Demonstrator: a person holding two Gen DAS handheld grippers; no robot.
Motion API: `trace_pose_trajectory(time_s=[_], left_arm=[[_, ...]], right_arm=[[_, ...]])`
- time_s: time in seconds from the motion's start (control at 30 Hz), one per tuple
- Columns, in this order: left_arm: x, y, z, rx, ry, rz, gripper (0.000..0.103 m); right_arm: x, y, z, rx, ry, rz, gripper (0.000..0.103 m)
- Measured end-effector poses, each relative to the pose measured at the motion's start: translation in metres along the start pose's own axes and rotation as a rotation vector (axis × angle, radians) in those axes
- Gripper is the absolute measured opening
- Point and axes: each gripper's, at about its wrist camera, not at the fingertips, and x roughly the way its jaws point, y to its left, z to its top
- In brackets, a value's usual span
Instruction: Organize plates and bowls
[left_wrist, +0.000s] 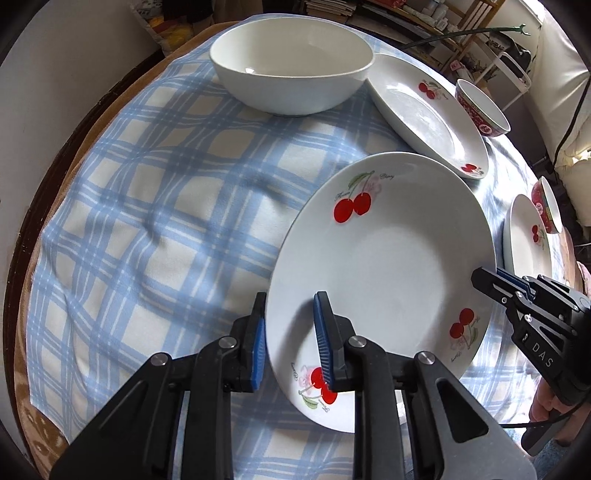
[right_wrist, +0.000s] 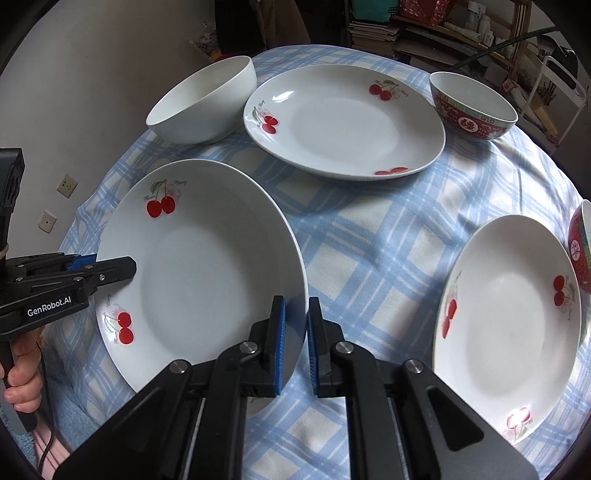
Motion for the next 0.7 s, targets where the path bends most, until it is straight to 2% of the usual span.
trace_pose_trajectory(time_s=[0.2, 0.7], left_arm=[[-0.003, -0.024, -0.006, 0.077, 0.003, -0.012, 0.023], [0.007, -0.063, -0.023, 0.175, 0.046, -0.047, 0.023]], right_arm=[[-0.016, -0.019, -0.018, 0.044, 0.017, -0.027, 0.012], [-0.028, -0.055, -0.047, 0.181, 0.059, -0.070, 0.012]])
